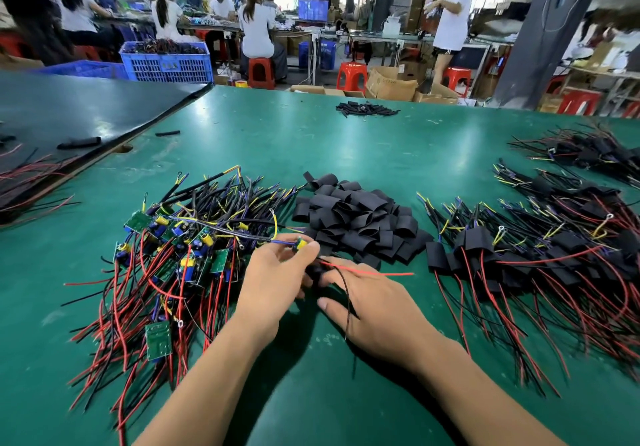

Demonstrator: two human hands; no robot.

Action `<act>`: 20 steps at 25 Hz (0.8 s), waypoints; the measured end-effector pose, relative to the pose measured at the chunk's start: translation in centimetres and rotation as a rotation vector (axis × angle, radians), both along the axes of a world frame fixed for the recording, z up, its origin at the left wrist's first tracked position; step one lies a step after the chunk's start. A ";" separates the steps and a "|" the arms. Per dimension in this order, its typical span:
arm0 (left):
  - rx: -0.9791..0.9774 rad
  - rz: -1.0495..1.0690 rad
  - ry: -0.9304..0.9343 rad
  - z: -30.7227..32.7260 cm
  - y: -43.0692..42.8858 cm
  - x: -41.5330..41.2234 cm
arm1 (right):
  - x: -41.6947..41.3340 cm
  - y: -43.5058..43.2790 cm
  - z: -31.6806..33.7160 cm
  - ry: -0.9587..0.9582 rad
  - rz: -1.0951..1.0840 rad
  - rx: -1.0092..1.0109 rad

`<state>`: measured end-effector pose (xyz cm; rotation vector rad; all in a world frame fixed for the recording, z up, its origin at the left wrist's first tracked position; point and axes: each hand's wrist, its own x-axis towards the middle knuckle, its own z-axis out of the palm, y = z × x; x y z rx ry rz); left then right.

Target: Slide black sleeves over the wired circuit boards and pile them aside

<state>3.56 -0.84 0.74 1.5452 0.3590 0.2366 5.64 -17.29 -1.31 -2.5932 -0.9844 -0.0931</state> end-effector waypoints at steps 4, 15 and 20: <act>0.429 0.042 -0.012 -0.4 -0.1 -0.1 | 0.1 0.0 -0.5 -0.022 0.028 0.016; 0.213 -0.073 0.049 -0.4 -0.2 0.0 | 0.2 -0.3 -0.2 -0.048 0.009 0.276; -0.158 -0.092 -0.067 0.0 -0.1 0.0 | 0.7 -0.9 0.5 0.059 -0.265 0.735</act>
